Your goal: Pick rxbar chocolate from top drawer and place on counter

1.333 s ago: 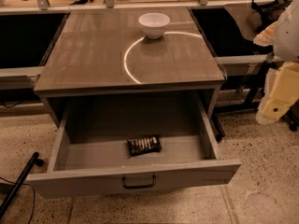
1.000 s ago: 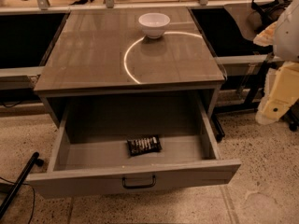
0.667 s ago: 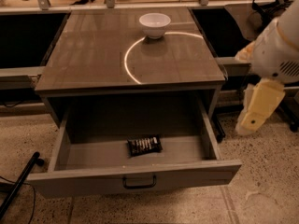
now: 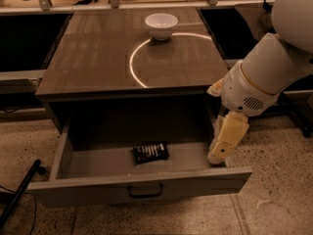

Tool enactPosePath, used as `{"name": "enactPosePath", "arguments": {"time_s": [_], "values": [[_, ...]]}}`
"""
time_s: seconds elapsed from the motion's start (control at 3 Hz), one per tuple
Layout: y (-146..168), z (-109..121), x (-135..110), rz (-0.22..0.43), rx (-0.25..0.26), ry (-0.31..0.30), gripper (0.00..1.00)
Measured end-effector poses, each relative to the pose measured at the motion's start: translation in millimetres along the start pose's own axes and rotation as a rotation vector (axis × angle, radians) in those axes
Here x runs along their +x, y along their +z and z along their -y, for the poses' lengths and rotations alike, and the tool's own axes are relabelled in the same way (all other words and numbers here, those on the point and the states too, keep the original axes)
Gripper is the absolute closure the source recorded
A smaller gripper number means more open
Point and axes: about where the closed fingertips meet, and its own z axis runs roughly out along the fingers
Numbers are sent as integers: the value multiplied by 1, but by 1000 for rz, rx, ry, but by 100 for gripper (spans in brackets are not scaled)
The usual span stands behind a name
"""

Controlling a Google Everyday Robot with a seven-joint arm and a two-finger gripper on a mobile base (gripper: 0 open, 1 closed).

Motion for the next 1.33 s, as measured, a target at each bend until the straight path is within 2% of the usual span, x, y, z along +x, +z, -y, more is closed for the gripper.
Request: {"name": "enactPosePath", "arguments": {"time_s": [0.33, 0.67, 1.0, 1.33], "values": [[0, 0, 0, 0, 0, 0, 0], [25, 6, -2, 29, -22, 7, 0], [61, 16, -9, 91, -38, 12, 0], [91, 32, -20, 157, -8, 25, 0]]}}
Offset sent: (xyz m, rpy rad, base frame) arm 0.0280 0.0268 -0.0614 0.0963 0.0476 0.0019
